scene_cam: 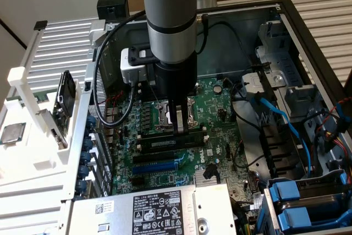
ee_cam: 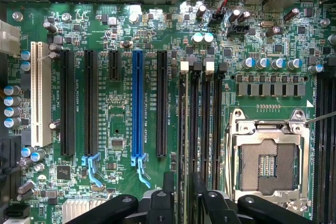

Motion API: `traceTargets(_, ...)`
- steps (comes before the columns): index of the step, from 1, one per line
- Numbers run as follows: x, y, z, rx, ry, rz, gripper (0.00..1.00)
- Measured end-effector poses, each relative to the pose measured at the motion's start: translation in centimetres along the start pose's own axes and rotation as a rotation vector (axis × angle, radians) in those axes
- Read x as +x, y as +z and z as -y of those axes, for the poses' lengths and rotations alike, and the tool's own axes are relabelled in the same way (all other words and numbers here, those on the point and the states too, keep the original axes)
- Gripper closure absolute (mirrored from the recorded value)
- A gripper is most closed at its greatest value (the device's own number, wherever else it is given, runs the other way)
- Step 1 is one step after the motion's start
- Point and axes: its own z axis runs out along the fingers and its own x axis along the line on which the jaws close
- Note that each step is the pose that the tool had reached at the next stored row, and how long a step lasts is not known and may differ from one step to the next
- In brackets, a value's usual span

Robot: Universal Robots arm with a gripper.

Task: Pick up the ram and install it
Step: 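Press down the ram until it locks into place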

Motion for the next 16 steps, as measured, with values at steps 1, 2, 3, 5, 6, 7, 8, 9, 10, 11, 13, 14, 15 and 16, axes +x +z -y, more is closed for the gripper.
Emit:
traceTargets(1,0.00,0.00,0.00,0.0000,0.000,0.0000,0.73)
traceTargets(2,0.00,0.00,0.00,0.0000,0.000,0.0000,0.73)
traceTargets(3,0.00,0.00,0.00,0.0000,0.000,0.0000,0.73)
traceTargets(5,0.00,0.00,0.00,0.0000,0.000,0.0000,0.73)
traceTargets(6,0.00,0.00,0.00,0.0000,0.000,0.0000,0.73)
traceTargets(7,0.00,0.00,0.00,0.0000,0.000,0.0000,0.73)
traceTargets(8,0.00,0.00,0.00,0.0000,0.000,0.0000,0.73)
traceTargets(9,0.00,0.00,0.00,0.0000,0.000,0.0000,0.73)
traceTargets(10,0.00,0.00,0.00,0.0000,0.000,0.0000,0.73)
traceTargets(11,0.00,0.00,0.00,0.0000,0.000,0.0000,0.73)
traceTargets(13,0.00,0.00,0.00,0.0000,0.000,0.0000,0.73)
traceTargets(14,0.00,0.00,0.00,0.0000,0.000,0.0000,0.73)
traceTargets(15,0.00,0.00,0.00,0.0000,0.000,0.0000,0.73)
traceTargets(16,0.00,0.00,0.00,0.0000,0.000,0.0000,0.73)
